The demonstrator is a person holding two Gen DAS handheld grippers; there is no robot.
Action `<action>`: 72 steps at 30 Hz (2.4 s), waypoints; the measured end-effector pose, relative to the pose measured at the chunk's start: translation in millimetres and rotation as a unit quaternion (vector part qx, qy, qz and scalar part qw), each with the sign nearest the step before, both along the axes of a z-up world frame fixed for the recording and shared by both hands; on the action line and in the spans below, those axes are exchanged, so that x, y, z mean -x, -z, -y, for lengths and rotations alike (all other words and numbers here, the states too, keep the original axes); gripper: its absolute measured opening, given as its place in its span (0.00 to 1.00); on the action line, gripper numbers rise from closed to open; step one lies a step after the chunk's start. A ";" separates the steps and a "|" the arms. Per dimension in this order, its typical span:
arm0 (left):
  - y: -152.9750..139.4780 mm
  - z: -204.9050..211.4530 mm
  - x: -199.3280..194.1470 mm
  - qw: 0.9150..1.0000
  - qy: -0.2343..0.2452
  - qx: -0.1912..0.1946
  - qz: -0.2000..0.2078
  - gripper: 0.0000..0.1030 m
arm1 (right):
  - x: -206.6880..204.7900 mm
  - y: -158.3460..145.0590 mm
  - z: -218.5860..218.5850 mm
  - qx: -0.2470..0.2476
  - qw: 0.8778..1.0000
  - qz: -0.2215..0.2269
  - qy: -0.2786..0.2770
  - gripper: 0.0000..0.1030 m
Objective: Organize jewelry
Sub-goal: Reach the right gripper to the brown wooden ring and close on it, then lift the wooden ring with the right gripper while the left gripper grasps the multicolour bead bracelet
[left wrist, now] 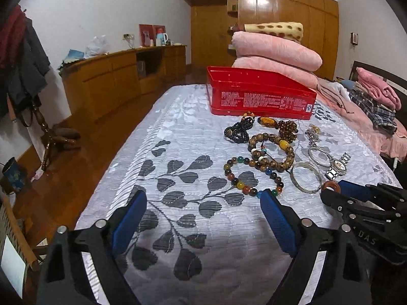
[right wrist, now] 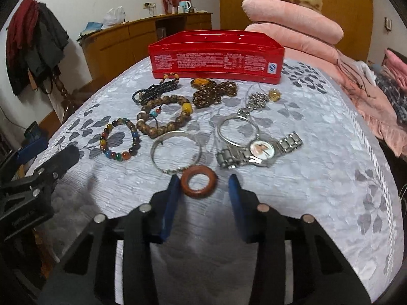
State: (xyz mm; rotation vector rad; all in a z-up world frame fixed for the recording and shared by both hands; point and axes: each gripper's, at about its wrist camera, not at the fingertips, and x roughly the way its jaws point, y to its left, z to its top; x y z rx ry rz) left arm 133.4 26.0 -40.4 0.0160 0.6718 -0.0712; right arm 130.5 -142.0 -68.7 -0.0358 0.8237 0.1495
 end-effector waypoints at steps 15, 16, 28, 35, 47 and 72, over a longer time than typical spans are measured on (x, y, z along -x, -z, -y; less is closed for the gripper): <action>5.0 31.8 -28.6 0.998 0.048 0.007 -0.043 0.82 | 3.1 -24.6 28.8 -0.012 1.000 0.019 0.009 0.29; 5.1 34.2 -30.3 0.998 0.049 0.005 -0.045 0.82 | 1.4 -24.2 32.3 -0.015 1.000 0.018 0.011 0.29; -0.9 51.2 -37.4 0.995 0.070 0.023 -0.073 0.63 | -8.7 -17.8 48.6 -0.038 0.999 0.016 0.014 0.29; 10.1 65.5 -45.7 0.992 0.082 0.012 -0.091 0.34 | -8.1 -17.0 56.7 -0.041 0.999 0.017 0.018 0.29; 11.9 47.8 -43.2 0.991 0.074 0.032 -0.104 0.08 | -7.7 -12.9 60.8 -0.047 0.999 0.014 0.023 0.29; -42.1 17.5 -51.1 0.988 0.083 0.128 -0.034 0.08 | -30.5 -62.4 62.1 -0.033 0.997 0.066 0.006 0.29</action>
